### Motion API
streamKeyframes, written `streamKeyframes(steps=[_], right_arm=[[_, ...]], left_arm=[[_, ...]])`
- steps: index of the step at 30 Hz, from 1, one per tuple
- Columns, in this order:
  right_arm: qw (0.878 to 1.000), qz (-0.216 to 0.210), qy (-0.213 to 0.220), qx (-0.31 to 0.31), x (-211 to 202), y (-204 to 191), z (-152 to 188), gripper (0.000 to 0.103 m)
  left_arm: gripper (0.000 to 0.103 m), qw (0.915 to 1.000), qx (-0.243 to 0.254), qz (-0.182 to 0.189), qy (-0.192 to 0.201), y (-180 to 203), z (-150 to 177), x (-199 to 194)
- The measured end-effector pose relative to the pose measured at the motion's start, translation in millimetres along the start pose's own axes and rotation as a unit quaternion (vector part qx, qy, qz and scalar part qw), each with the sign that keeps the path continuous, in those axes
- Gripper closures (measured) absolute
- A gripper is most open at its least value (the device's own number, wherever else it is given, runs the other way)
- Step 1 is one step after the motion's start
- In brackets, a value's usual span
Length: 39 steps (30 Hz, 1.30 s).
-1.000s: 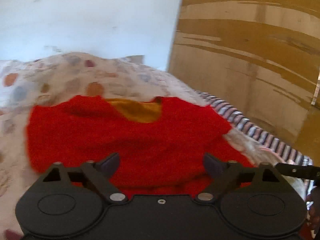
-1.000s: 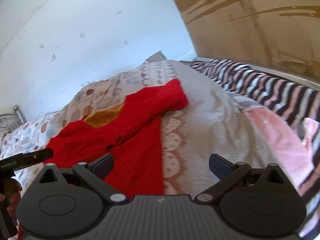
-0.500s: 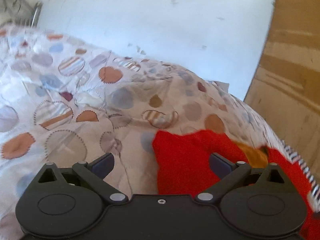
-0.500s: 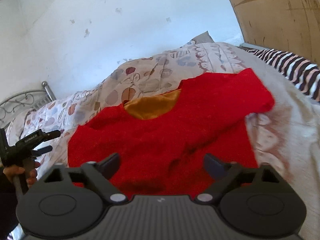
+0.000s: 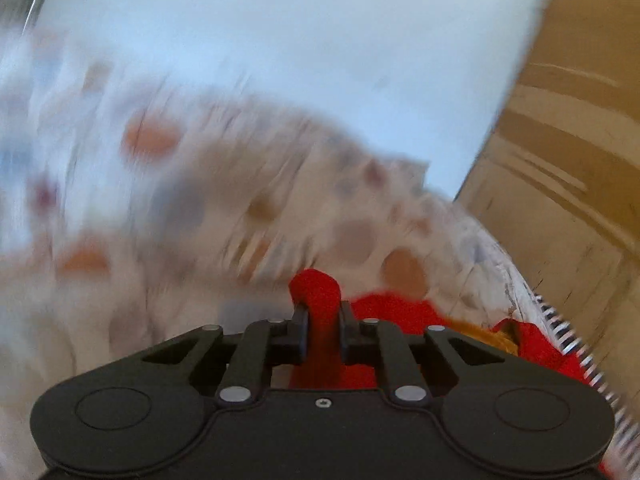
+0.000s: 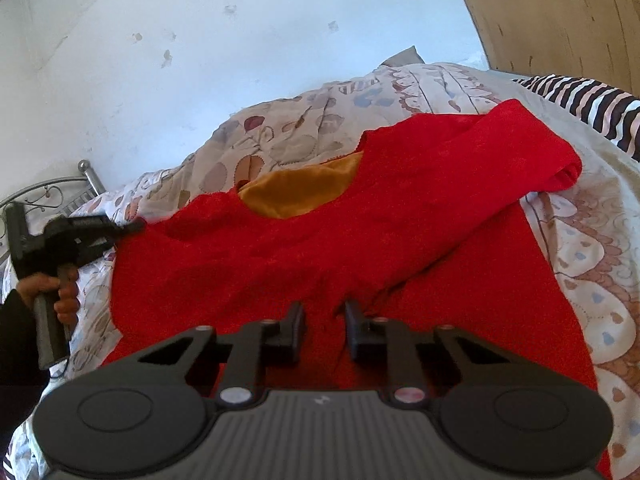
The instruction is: Fold small clothes
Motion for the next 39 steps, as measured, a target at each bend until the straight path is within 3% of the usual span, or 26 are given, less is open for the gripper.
streamKeyframes(steps=[2,4,6,7,9,11,14,19,22,24,25,27,28,31,34,36,39], right_arm=[[1.0,-0.002,0.0,0.0,0.4,-0.8,0.1,0.079],[1.0,-0.002,0.0,0.0,1.1,-0.6,0.4,0.079],[1.0,-0.004,-0.001,0.002,1.7,0.1,0.6,0.079],[1.0,-0.004,-0.002,0.003,2.0,0.6,0.5,0.079],[1.0,-0.005,-0.003,0.005,3.0,1.3,0.3,0.079],[1.0,-0.006,-0.003,0.008,2.5,2.3,1.2,0.079],[1.0,-0.007,-0.004,0.012,4.0,3.6,1.5,0.079],[1.0,-0.013,-0.005,0.025,5.2,7.6,1.5,0.078],[0.999,-0.015,-0.005,0.029,5.7,9.1,1.3,0.078],[0.999,-0.014,-0.005,0.029,5.8,8.8,1.7,0.078],[0.999,-0.014,-0.005,0.029,5.8,8.8,1.6,0.078],[0.999,-0.014,-0.004,0.029,5.7,8.9,1.6,0.078],[0.999,-0.014,-0.004,0.029,5.6,8.9,1.6,0.078],[1.0,-0.013,-0.003,0.025,5.8,7.9,1.9,0.078],[1.0,-0.012,-0.002,0.019,5.8,6.0,2.2,0.076],[1.0,-0.011,-0.002,0.012,5.6,4.1,2.5,0.076],[1.0,-0.009,-0.003,0.008,5.9,2.9,1.9,0.075]], left_arm=[[0.089,0.9935,0.101,-0.046,0.026,28.3,-0.5,-6.7],[0.089,0.9839,0.151,-0.095,0.001,42.4,2.7,3.4],[0.089,0.9796,0.151,-0.123,-0.048,39.0,7.2,20.6],[0.088,0.9813,0.133,-0.126,-0.061,32.7,9.2,25.9],[0.082,0.9895,0.08,-0.1,-0.068,18.7,11.6,26.3],[0.058,0.9936,0.036,-0.087,-0.062,6.0,11.0,18.8],[0.034,0.9978,-0.01,-0.049,-0.044,-14.9,7.7,0.8],[0.029,0.9966,-0.003,0.039,-0.073,-32.5,25.4,-24.4],[0.031,0.9913,0.0,0.078,-0.106,-35.1,43.5,-29.8],[0.048,0.9873,-0.004,0.093,-0.129,-34.7,52.3,-27.2],[0.069,0.9852,-0.013,0.091,-0.145,-33.8,55.8,-24.5],[0.076,0.9839,-0.029,0.073,-0.16,-29.8,57.1,-25.5],[0.085,0.9838,-0.037,0.064,-0.164,-26.7,53.7,-27.7],[0.088,0.9827,-0.068,0.012,-0.172,-13.0,34.7,-40.7],[0.088,0.9798,-0.038,-0.037,-0.193,4.1,18.7,-47.9],[0.088,0.9756,0.001,-0.059,-0.211,12.0,20.4,-41.9],[0.087,0.9672,-0.02,-0.066,-0.244,-0.6,34.3,-27.3]])
Point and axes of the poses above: each gripper's, at about its wrist camera, not at the fingertips, and x roughly the way its jaws point, y to its right, z to its underside, the point moved 1 cm from there along x, roughly the way its jaws point, and after that the axes turned 4 degrees about y, right-handed, at the moved point
